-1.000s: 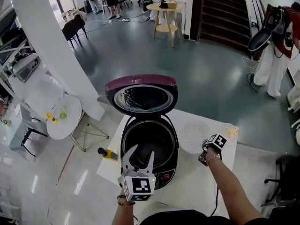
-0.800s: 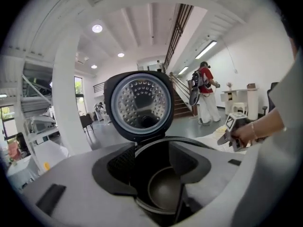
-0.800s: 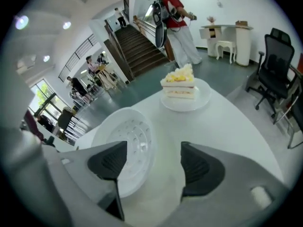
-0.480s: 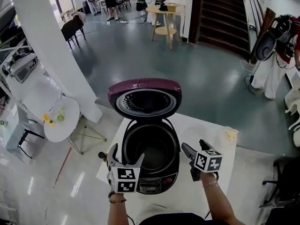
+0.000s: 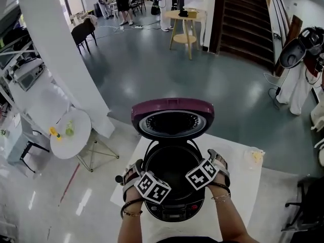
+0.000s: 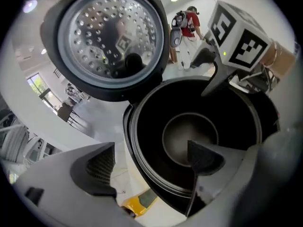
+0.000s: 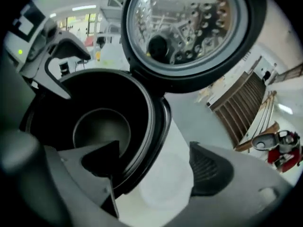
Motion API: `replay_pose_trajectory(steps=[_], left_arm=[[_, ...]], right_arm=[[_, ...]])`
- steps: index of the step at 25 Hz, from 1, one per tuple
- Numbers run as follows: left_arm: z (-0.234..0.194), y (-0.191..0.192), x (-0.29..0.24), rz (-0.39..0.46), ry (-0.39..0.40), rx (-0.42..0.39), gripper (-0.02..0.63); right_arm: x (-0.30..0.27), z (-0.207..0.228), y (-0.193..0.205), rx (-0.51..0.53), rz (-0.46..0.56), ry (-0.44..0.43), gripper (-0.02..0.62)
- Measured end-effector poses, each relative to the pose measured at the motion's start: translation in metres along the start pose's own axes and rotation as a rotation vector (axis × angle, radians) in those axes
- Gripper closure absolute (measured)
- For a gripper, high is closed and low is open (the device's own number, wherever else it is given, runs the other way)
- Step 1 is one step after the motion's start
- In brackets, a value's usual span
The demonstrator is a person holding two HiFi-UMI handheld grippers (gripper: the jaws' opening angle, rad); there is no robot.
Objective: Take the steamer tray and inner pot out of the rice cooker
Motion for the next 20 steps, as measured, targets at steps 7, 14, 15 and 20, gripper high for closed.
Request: replay_pose_trajectory(steps=[7, 14, 15, 20], left_arm=[[-0.019, 0.004, -0.04, -0.105, 0.017, -0.008, 0.132], [-0.04, 0.007, -0.049, -0.147, -0.006, 0.017, 0.334], [-0.041, 0.007, -0.048, -0.124, -0.001, 0.046, 0.351], [-0.046, 0.005, -0.042, -0.061, 0.041, 0.107, 0.383]], right_arm=[[-0.034, -0.022, -0.004, 0.137, -0.118, 0.022, 0.146], [-0.043, -0.017, -0.013, 0.219, -0.154, 0.096, 0.203], [-0.042, -0.019, -0.011, 0.203, -0.153, 0.052, 0.246], [-0.024, -0.014, -0.013, 0.107, -0.106, 0.021, 0.326]])
Point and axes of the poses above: the fingertips, and each gripper's own axes: x backward along the fingers, z to its right, y out of its underside, the point moved 7 cm from there along x, backward along the fingers, and after that the axes turned 13 degrees about y, right-handed, at the moved point
